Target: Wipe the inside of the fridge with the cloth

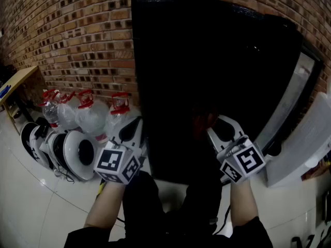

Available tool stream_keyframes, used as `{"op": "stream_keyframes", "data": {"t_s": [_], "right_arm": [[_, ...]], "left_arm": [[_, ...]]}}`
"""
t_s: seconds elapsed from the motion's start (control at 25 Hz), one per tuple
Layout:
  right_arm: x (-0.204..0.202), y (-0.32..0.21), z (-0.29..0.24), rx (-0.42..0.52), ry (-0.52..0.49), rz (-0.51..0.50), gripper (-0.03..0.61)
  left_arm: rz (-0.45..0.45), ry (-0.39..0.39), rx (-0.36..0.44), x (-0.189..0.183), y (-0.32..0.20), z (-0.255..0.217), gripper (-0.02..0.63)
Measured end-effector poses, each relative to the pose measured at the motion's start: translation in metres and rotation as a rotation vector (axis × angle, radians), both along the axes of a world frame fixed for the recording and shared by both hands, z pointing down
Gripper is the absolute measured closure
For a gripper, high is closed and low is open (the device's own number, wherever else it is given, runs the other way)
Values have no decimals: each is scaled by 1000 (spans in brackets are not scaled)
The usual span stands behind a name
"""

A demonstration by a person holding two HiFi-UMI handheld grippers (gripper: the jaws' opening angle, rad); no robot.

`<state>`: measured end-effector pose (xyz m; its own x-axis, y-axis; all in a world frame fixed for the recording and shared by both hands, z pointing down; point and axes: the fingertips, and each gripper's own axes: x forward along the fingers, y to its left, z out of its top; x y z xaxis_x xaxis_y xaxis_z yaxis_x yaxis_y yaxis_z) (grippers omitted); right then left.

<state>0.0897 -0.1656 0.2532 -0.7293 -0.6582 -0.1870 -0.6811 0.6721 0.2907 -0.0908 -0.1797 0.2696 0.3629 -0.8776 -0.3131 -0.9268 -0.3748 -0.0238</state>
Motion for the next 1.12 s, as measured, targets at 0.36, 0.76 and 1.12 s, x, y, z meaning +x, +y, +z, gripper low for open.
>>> {"op": "stream_keyframes", "data": {"t_s": [0.36, 0.76, 1.12], "right_arm": [[-54, -36, -66, 3, -61, -130, 500], [-86, -62, -132, 104, -31, -177, 500], [-101, -112, -151, 82, -95, -154, 500]], "left_arm": [[41, -68, -13, 17, -12, -25, 472], [53, -114, -18, 16, -39, -52, 405], [66, -76, -40, 10, -55, -60, 405]]}}
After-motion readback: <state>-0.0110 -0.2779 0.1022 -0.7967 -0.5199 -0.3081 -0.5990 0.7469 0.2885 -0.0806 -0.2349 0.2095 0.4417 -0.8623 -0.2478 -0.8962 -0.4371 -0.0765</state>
